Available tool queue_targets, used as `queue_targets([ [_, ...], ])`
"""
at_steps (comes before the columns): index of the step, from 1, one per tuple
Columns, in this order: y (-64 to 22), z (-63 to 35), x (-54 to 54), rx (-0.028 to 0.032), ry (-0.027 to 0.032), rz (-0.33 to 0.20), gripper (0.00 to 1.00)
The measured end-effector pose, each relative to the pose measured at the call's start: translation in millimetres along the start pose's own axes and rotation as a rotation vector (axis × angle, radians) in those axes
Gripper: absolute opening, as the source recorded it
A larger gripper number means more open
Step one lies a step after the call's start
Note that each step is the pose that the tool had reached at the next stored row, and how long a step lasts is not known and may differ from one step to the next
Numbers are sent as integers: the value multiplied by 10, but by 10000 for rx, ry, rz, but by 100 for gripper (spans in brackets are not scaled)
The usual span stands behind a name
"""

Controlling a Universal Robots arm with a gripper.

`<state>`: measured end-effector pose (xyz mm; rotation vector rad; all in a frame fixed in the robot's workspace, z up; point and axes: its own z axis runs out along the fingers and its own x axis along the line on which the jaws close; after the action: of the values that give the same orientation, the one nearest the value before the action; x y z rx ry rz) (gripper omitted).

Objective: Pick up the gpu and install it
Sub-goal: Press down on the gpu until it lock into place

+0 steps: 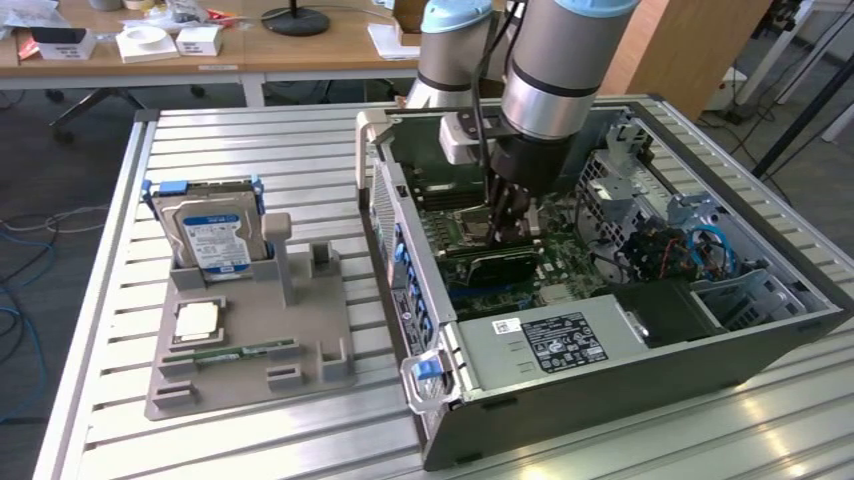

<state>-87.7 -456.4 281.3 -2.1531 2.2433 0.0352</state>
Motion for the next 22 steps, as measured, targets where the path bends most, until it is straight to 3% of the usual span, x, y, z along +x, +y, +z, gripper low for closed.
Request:
queue_targets([
  [22,1,67,-5,0,-5,1,10],
])
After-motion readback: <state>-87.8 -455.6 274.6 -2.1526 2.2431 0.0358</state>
